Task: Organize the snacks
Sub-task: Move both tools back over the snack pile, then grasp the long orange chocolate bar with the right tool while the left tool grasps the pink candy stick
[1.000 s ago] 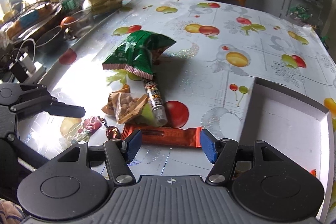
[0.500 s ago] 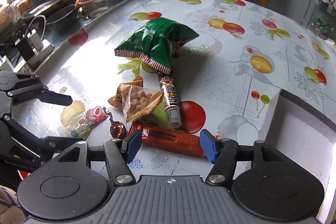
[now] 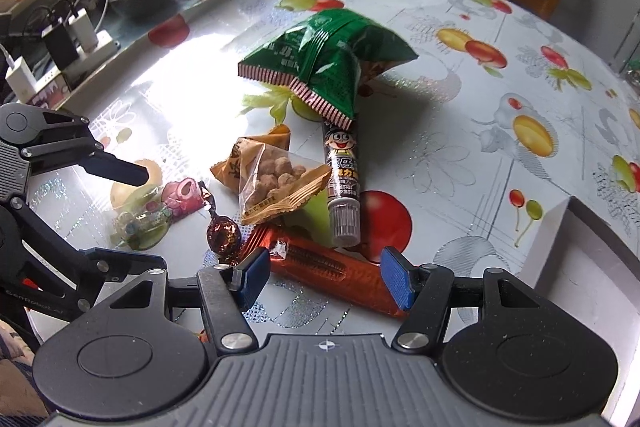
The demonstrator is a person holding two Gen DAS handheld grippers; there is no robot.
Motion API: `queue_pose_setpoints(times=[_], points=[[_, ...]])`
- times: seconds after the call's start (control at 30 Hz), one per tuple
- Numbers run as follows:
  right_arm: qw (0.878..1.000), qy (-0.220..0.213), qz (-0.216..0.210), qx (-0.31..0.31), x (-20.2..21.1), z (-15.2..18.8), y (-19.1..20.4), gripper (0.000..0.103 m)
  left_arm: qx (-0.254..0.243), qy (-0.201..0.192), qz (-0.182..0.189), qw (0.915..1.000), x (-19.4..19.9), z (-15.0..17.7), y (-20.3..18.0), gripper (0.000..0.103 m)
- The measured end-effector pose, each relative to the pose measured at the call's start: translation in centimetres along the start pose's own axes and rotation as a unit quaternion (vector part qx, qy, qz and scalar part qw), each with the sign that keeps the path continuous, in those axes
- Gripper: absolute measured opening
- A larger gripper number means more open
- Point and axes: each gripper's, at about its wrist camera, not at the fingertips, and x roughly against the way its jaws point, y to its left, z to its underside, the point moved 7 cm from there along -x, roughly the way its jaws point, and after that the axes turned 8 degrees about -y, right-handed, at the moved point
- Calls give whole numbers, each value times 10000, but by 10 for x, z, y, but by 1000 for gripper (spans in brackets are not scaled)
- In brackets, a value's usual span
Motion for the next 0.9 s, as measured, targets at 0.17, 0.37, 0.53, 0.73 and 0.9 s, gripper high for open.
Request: queue_pose_setpoints(times=[0.17, 0.37, 0.53, 0.73, 0.9], points=[[9999, 104, -79, 82, -10, -1, 0, 63, 127, 34, -41, 9999, -2, 2, 6, 71], [9995, 244, -157, 96, -18, 3, -3, 69, 201, 48, -73, 9998, -6, 0, 11, 71], [9991, 373, -142, 114, -21, 8, -4, 69, 159, 34, -59, 9999, -9, -2, 9, 71], [9990, 430, -91, 60, -16, 13, -5, 70, 38, -27, -53, 10000, -14, -4, 6, 71], [9985, 531, -139, 77, -9, 21, 5, 71, -102, -81, -34, 9999, -14, -4, 0, 71]])
